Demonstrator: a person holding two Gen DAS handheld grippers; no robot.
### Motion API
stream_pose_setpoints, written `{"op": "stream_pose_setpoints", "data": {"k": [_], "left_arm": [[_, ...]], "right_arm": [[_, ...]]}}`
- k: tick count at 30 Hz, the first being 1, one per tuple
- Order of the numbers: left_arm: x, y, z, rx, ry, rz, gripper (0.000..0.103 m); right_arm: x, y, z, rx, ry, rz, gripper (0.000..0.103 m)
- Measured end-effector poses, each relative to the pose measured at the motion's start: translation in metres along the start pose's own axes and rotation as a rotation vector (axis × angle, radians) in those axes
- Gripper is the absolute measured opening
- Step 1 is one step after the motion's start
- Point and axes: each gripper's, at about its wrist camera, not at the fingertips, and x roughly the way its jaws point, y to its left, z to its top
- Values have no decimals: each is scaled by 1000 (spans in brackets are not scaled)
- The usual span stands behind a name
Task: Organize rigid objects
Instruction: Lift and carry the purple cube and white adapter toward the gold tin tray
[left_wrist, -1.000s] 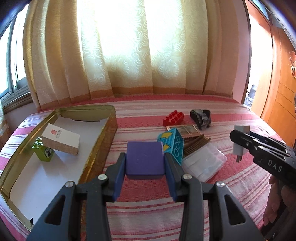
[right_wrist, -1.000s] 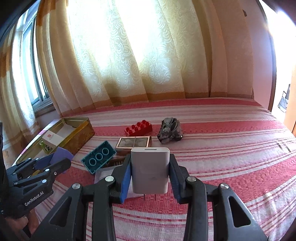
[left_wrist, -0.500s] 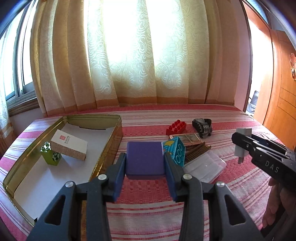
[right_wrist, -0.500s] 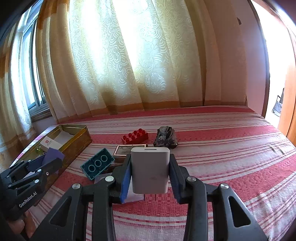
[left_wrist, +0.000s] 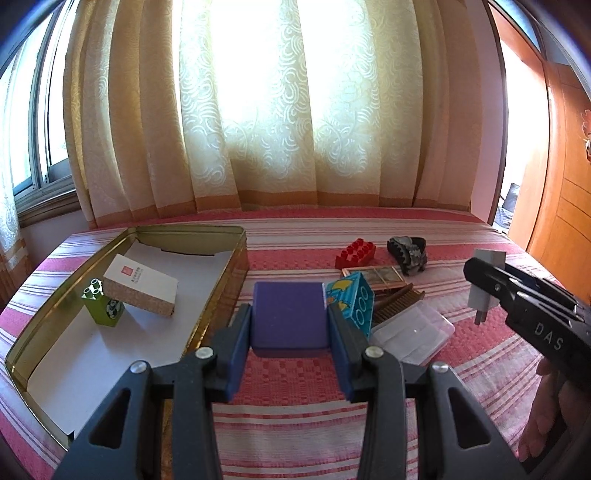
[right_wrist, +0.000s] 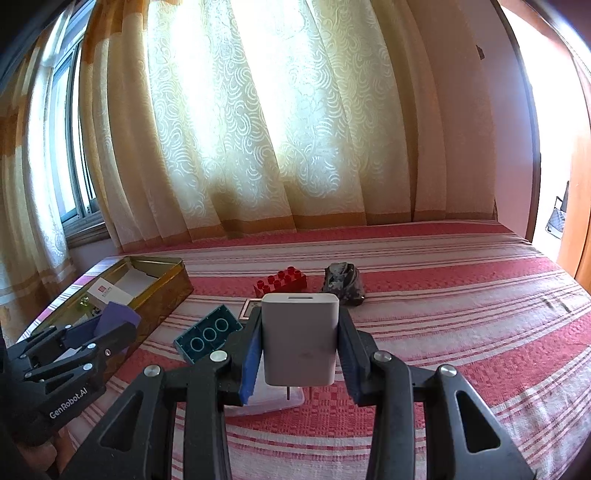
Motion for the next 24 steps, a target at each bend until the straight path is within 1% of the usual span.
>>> {"op": "stream_pose_setpoints", "data": {"k": [5, 10, 16, 24], "left_arm": [[-4, 1, 0, -9, -23, -1, 39], [-9, 1, -1, -8, -43, 9, 39], [-14, 10, -3, -32, -52, 18, 39], [-20, 19, -5, -47, -65, 25, 39]], "right_arm": [[2, 10, 0, -7, -16, 25, 40], [-3, 23, -1, -51, -49, 26, 40], [-3, 27, -2, -54, -50, 37, 40], [-7, 46, -5, -91, -66, 68, 40]]}}
